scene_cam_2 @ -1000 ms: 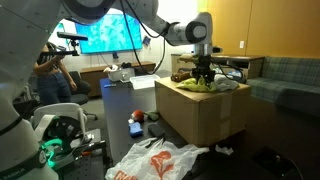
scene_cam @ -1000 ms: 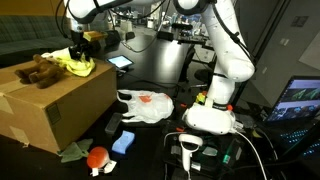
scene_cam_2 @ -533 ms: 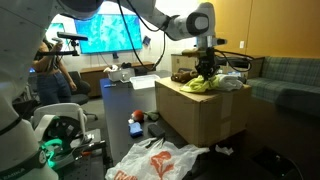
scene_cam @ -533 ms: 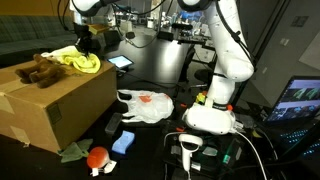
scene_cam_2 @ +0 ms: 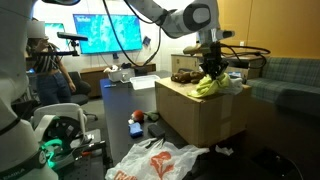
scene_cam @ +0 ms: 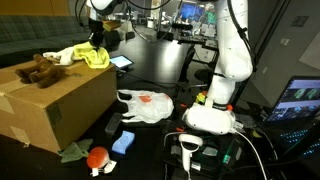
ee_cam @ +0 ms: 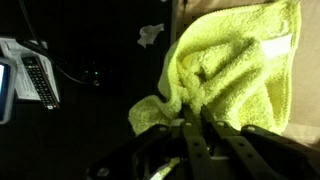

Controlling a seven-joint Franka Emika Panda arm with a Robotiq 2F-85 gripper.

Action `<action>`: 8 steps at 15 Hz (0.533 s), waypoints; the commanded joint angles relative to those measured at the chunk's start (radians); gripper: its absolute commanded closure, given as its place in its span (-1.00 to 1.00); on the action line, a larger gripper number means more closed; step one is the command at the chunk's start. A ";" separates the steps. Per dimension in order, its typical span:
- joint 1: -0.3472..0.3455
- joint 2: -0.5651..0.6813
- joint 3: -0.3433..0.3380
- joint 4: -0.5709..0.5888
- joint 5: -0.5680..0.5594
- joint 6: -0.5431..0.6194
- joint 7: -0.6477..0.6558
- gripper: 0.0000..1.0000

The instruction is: Put the objects on top of the box on to the table and the objects on the table on to the top of the box

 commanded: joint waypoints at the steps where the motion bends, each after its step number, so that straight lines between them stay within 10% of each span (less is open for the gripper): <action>1: -0.045 -0.123 -0.025 -0.207 0.024 0.121 0.045 0.95; 8: -0.148 -0.209 -0.095 -0.423 0.180 0.199 0.146 0.95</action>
